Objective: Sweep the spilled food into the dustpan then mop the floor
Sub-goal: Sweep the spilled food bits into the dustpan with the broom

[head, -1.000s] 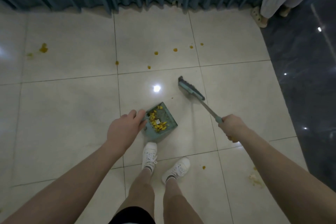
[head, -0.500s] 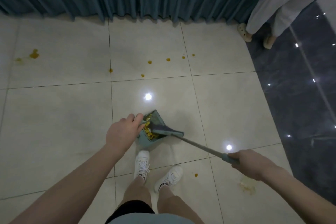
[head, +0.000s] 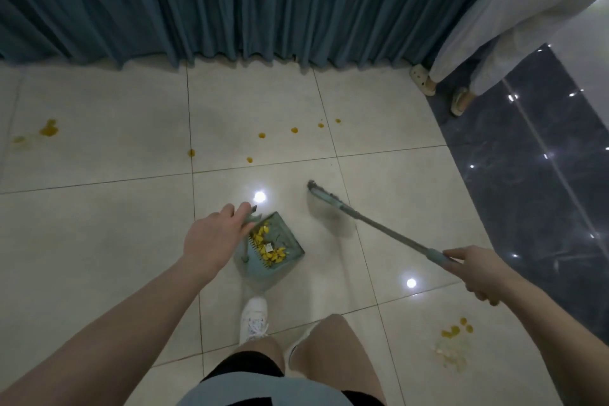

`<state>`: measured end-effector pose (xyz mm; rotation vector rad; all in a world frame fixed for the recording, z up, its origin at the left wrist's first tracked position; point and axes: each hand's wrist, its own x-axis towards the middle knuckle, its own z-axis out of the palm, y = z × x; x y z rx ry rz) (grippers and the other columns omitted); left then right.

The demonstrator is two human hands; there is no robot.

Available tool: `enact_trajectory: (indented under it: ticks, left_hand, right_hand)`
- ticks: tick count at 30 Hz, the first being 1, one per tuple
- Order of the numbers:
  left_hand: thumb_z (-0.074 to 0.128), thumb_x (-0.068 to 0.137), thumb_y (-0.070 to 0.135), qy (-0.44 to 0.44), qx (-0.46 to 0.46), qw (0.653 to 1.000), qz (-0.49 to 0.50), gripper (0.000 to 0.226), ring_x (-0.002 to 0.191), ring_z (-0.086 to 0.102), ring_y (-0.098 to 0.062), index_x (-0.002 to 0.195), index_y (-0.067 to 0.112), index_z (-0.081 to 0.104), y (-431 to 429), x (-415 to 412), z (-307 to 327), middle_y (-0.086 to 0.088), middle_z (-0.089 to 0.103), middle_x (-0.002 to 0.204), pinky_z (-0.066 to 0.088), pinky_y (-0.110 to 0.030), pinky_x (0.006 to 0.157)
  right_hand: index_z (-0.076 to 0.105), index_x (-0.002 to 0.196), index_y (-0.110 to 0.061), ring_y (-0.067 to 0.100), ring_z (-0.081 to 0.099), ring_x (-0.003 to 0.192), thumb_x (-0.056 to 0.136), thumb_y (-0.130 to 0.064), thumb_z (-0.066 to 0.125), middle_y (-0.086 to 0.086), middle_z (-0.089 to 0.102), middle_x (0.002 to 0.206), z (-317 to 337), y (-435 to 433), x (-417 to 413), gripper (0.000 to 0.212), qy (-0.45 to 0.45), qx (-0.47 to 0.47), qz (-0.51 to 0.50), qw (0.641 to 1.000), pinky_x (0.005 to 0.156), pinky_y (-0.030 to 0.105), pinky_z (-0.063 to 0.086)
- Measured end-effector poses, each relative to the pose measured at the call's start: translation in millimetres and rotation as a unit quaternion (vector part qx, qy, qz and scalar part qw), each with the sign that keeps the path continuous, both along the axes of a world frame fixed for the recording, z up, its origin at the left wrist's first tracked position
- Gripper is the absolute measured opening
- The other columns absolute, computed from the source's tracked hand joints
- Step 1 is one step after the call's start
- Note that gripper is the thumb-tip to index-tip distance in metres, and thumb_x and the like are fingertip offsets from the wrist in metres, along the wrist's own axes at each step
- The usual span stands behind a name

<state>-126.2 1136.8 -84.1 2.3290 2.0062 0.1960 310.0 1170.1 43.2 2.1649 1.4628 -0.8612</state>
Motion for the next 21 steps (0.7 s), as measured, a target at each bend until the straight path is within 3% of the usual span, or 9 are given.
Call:
enact_trajectory:
  ticks: [5, 10, 16, 21]
  left_hand:
    - [0.04, 0.093, 0.047, 0.004, 0.009, 1.0, -0.013, 0.028, 0.036, 0.045, -0.023, 0.093, 0.019, 0.041, 25, 7, 1, -0.002, 0.05, 0.064, 0.025, -0.019, 0.034]
    - [0.059, 0.09, 0.042, 0.01, -0.008, 1.0, 0.01, 0.028, 0.044, 0.052, -0.025, 0.098, 0.021, 0.042, 63, 22, 3, -0.002, 0.054, 0.07, 0.035, -0.024, 0.034]
    - [0.032, 0.09, 0.056, 0.03, -0.016, 0.999, 0.036, 0.039, 0.045, 0.052, -0.023, 0.099, 0.021, 0.048, 106, 36, 6, 0.001, 0.055, 0.072, 0.037, -0.025, 0.035]
    - [0.029, 0.09, 0.058, 0.033, -0.025, 0.998, 0.044, 0.042, 0.046, 0.052, -0.019, 0.099, 0.022, 0.049, 128, 45, 8, 0.004, 0.057, 0.072, 0.042, -0.026, 0.035]
  right_hand:
    - [0.057, 0.132, -0.017, 0.02, 0.049, 0.043, 0.096, -0.048, 0.051, 0.011, 0.057, 0.06, -21, 32, 12, 0.048, 0.035, 0.038, -0.093, 0.994, 0.038, 0.02, 0.039]
    - [0.063, 0.111, -0.009, 0.022, 0.052, 0.049, 0.1, -0.042, 0.047, 0.013, 0.057, 0.065, -45, 98, 28, 0.039, 0.049, 0.04, -0.132, 0.989, 0.039, 0.02, 0.04]
    - [0.065, 0.096, 0.001, 0.025, 0.056, 0.052, 0.099, -0.028, 0.05, 0.018, 0.061, 0.073, -96, 179, 56, 0.033, 0.046, 0.023, -0.151, 0.987, 0.044, 0.026, 0.047]
    - [0.062, 0.098, 0.006, 0.025, 0.057, 0.049, 0.098, -0.019, 0.049, 0.018, 0.06, 0.072, -121, 196, 44, 0.028, 0.058, -0.021, -0.126, 0.99, 0.043, 0.025, 0.046]
